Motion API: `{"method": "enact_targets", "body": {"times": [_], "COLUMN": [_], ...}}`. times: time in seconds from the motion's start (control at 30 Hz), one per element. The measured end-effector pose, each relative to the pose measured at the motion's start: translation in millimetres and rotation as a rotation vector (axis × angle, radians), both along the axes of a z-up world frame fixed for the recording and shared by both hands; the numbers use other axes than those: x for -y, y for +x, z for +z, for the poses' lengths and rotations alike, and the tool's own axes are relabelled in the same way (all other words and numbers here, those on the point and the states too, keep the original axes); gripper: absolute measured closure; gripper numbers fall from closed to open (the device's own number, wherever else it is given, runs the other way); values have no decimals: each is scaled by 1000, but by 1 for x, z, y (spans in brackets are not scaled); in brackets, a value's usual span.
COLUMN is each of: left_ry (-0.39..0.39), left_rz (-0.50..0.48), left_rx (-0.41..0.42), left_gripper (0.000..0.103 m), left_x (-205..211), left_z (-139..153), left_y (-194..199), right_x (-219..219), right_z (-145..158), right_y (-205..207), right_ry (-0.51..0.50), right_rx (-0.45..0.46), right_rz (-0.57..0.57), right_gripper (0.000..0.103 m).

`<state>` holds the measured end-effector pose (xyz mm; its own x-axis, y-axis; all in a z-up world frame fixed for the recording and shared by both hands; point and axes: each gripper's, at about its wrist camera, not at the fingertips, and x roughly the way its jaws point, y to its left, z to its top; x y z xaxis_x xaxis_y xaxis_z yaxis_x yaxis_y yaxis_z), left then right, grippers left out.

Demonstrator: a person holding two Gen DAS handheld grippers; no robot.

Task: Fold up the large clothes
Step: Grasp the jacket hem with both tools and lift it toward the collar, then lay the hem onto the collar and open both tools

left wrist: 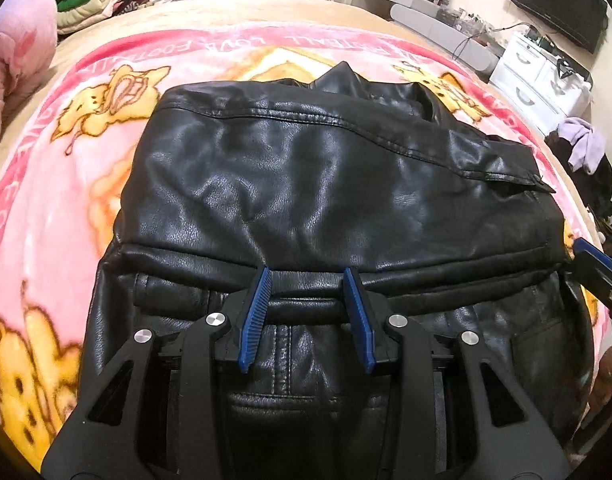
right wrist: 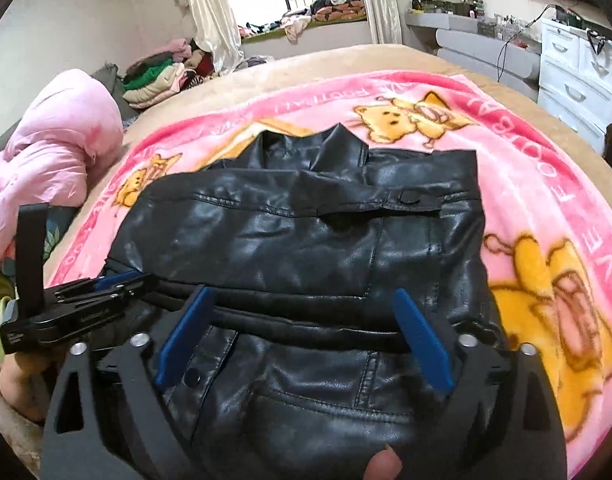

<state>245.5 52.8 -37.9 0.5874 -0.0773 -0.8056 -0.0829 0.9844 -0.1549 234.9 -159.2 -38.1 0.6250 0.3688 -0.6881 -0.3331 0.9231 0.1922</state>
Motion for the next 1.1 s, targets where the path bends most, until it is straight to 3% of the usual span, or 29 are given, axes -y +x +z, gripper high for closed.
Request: {"method": "enact_targets", "body": {"times": [0.07,0.2,0.27,0.7,1.1], "left_ry": [-3,-6,-5,-32,-34], "left_rz": [4,14,17,38,50], "left_rx": [2,7,10,61,110], "left_gripper": [72,51,50,13,9], "left_x": [0,1,0,-2,-3], "left_z": [3,9,11,35,55], "left_y": [-2,-8,-11,-32,-58], "right_x": [0,5,5,-3,-7], "right_z": [5,10,12,31,53], "right_y": [-5,-9,-12,-35,-59], "right_ry": [-14,-10,-9,-11,-25], "right_rx": [21,33,38,87,141], "right_rz": [-1,-7,-8,12,34], "right_gripper": [7,5,5,5,5]}}
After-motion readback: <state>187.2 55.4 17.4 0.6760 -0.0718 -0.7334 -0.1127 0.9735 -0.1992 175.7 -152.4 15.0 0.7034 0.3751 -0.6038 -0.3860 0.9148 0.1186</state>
